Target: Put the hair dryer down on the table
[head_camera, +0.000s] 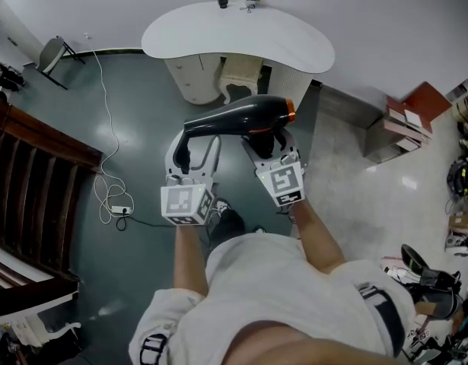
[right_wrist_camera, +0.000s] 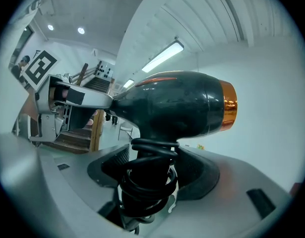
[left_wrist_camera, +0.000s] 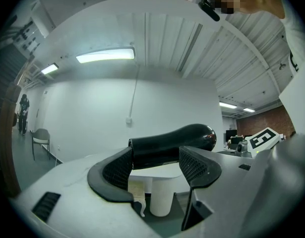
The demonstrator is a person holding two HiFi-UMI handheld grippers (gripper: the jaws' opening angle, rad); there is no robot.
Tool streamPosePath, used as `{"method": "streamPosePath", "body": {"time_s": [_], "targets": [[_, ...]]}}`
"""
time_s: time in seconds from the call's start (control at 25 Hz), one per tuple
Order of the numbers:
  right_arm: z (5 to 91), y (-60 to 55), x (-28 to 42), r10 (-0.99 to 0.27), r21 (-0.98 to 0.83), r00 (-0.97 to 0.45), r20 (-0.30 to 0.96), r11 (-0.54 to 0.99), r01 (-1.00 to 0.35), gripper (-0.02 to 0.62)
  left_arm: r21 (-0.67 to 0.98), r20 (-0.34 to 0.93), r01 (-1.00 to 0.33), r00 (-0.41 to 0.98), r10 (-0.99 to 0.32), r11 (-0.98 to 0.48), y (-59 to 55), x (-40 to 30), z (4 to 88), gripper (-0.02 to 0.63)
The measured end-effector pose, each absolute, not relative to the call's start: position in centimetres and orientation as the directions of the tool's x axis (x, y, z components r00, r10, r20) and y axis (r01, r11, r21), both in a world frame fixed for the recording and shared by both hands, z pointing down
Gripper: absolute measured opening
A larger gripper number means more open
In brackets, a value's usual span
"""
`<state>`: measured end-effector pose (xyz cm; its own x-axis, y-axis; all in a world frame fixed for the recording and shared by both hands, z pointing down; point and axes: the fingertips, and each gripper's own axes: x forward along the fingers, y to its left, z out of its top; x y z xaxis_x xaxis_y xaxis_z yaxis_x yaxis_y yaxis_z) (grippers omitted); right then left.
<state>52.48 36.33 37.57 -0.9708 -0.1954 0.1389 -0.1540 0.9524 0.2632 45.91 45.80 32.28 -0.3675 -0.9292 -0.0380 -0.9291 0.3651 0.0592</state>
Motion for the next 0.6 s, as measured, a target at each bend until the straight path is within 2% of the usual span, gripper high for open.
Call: {"method": "streamPosePath", "body": {"time_s": [0.6], "targets": [[37.4, 32.5, 40.9, -0.256, 0.283, -0.953, 0.161, 0.937, -0.203, 0.281, 0.083, -0.046, -0.949, -0.308, -0.950, 0.304, 41.6, 33.6, 32.3, 0.307]]}}
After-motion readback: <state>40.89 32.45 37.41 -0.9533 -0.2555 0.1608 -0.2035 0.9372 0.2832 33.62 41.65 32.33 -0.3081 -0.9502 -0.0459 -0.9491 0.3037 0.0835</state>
